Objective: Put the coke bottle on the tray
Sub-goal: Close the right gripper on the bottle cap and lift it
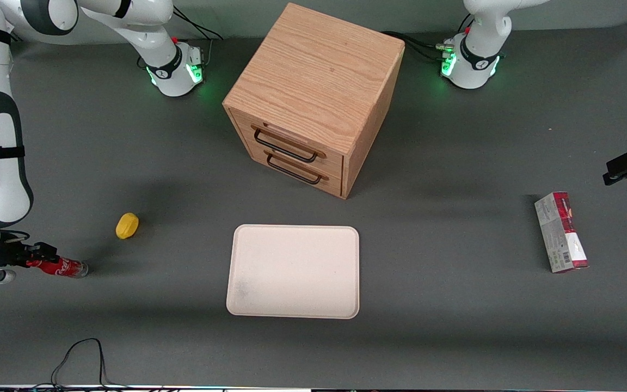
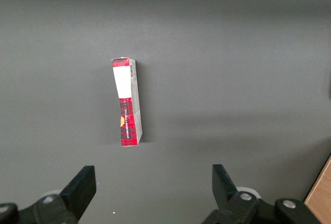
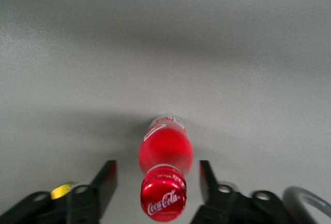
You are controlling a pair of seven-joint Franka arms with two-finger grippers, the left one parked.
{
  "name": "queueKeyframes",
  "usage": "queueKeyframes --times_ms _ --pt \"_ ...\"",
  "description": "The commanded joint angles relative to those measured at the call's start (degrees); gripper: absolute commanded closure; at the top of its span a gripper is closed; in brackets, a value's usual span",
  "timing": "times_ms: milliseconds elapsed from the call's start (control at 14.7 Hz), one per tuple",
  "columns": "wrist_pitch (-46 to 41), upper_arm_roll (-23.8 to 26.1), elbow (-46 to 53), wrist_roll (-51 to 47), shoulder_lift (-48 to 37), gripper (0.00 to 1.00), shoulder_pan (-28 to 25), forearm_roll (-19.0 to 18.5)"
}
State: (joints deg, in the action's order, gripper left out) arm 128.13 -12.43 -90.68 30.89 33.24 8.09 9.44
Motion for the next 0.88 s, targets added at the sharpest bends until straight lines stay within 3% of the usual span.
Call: queueKeyframes --times_ms 0,408,612,816 --pt "0.4 -0.1 -0.5 1.8 -0.6 1.0 0.2 1.7" --pt "-1.9 0.5 1.5 -3.6 -2.5 1.0 -0.6 1.6" --pt "-14.1 0.7 8.6 -12.8 -4.5 1.0 -2.3 0.4" --pt "-26.8 2.8 15.7 -23.9 -6.8 1.0 -5.1 -5.4"
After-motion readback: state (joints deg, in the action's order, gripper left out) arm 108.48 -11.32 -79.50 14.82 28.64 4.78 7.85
